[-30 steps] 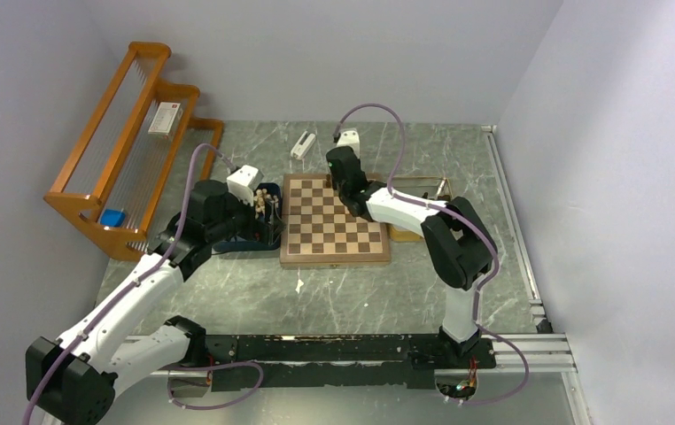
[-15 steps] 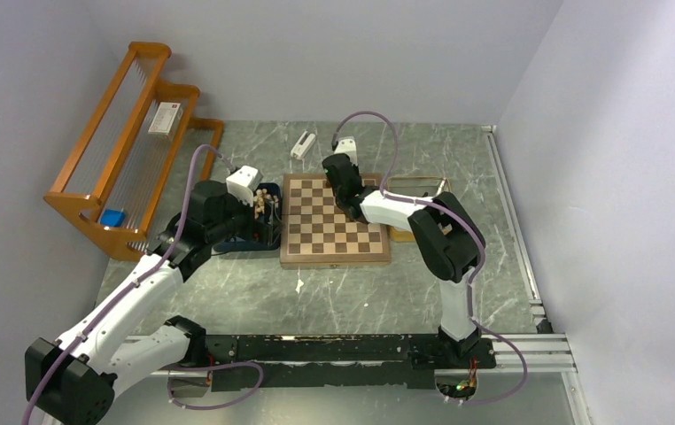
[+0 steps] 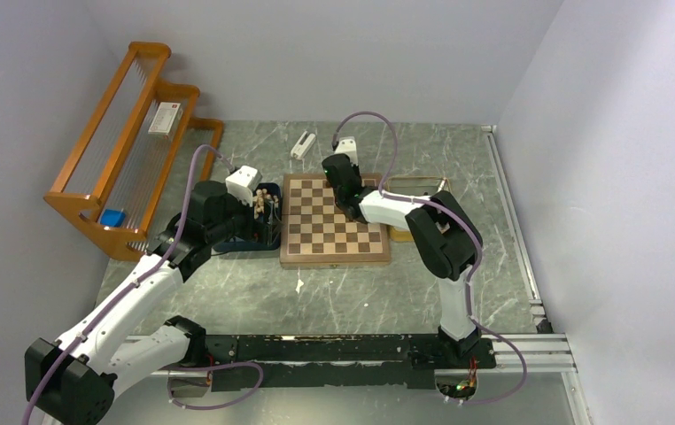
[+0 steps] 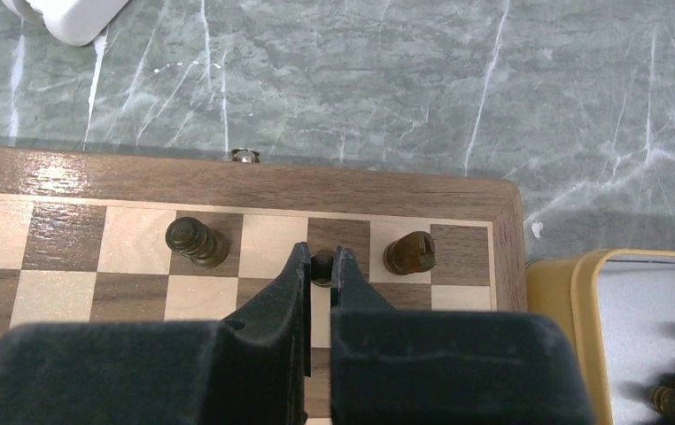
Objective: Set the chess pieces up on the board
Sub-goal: Place the chess piece on the chessboard.
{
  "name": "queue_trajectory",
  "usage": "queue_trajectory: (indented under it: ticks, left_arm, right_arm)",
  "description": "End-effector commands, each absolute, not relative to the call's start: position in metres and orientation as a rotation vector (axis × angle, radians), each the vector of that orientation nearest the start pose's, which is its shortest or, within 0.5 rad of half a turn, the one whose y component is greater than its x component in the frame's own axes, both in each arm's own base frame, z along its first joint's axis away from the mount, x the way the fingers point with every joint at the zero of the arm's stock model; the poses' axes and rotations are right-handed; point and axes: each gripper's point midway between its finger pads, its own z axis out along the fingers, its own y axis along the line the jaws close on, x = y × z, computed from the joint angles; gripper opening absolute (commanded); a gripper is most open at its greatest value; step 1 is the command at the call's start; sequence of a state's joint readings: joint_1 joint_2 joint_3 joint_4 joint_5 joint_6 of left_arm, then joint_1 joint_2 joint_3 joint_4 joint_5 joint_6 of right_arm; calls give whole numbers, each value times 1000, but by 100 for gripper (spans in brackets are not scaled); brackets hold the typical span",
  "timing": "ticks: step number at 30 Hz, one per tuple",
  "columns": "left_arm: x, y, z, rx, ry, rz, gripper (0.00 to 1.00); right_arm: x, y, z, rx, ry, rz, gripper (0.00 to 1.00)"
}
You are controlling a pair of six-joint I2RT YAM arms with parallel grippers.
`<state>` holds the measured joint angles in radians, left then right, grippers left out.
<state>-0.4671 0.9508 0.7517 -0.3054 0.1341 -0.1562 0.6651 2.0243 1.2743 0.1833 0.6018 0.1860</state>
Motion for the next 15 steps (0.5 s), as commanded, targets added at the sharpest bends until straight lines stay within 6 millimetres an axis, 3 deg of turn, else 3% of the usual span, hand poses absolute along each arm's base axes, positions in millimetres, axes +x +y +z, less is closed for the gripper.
queue_trajectory:
  ticks: [1,15]
  left_arm:
    - [266,-166,188,414,2058,-500,98]
    - [266,-165,188,409,2059,-491,98]
  right_arm:
    - [478,246,73,-102,2016,-127,4]
    - [481,246,66,-103,2072,-113,5]
